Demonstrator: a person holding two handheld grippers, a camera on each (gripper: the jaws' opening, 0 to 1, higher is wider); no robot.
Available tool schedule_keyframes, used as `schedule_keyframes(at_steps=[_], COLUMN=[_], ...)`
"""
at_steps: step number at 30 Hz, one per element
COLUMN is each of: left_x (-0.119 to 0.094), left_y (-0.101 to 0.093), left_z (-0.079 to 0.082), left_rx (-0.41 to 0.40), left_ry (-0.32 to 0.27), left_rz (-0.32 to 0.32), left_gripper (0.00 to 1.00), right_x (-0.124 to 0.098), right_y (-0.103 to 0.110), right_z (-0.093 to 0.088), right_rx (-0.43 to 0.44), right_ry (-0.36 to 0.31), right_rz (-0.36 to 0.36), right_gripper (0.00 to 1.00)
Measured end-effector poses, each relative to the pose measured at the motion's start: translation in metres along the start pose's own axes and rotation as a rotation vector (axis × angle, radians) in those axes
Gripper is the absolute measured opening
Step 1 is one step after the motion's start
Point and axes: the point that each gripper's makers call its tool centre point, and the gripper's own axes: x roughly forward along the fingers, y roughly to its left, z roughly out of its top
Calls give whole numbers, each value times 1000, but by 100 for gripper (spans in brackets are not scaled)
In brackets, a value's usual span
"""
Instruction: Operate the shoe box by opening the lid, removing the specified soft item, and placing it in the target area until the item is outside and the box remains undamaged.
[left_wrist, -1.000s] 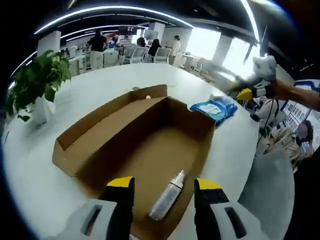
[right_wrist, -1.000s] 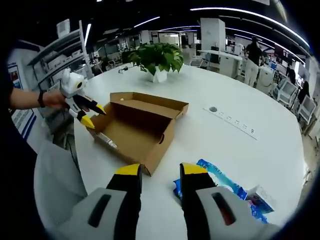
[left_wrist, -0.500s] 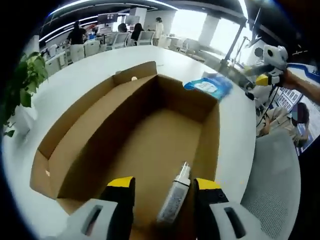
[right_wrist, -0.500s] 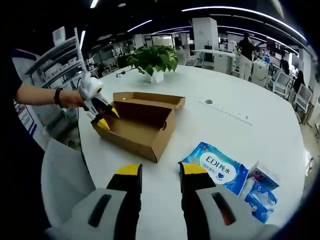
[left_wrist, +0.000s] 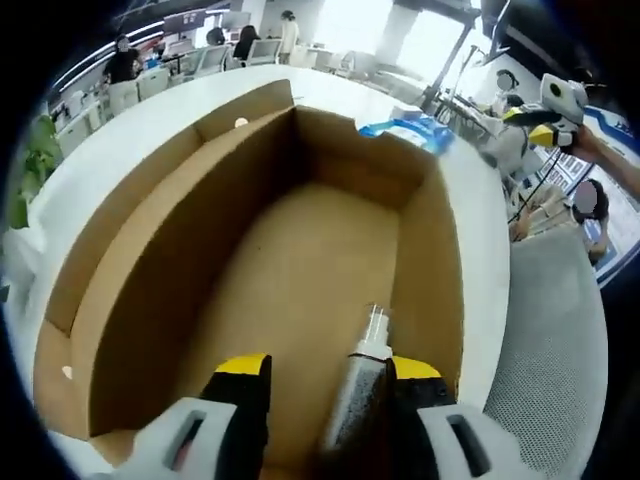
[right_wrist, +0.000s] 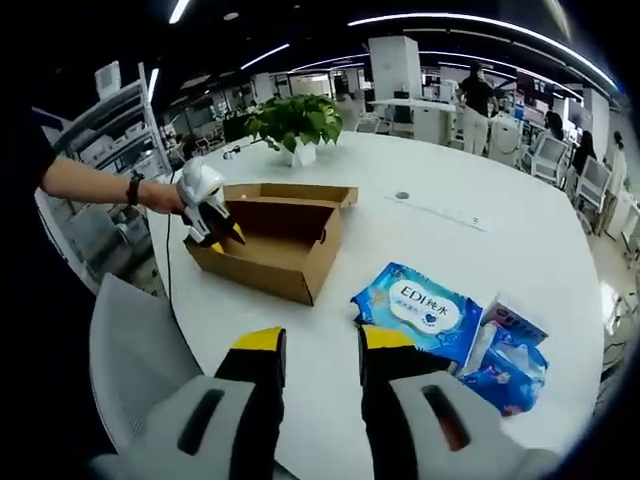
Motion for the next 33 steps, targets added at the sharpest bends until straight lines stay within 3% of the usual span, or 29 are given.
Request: schedule_keyframes(at_steps=[6, 11, 14, 16, 20, 22, 25, 29, 33], left_x=[4, 2, 4, 4, 3, 1, -3, -5, -1], left_y=[0, -3, -2, -1, -3, -4, -2, -7, -5], left_z=[-3, -2, -5, -5, -3, -7, -14, -16, -22], left_rx=[13, 90, 29, 37, 99, 162, 192, 201, 246], left_ry=[25, 51, 47, 43, 46, 76, 111, 102, 130], left_rz=[-28, -41, -64, -58, -49, -53, -53, -80, -51], left_gripper=[50, 48, 48, 50, 49, 49, 49, 48, 49], right_x=[-6, -6, -6, -6, -4, -3, -3, -3, -2], right_y=[1, 3, 2, 2, 4, 6, 8, 8, 9], right_z=[-3, -1, 0, 0, -2, -2, 1, 3, 1], right_rx=[12, 11, 7, 8, 13, 8, 4, 6, 7], right_ry=[-5, -6, -8, -8, -2, 4, -3, -13, -10], right_rz=[-11, -13, -15, -17, -13, -8, -7, -7, -4], right_gripper=[26, 25, 25, 24, 23, 23, 23, 22, 22])
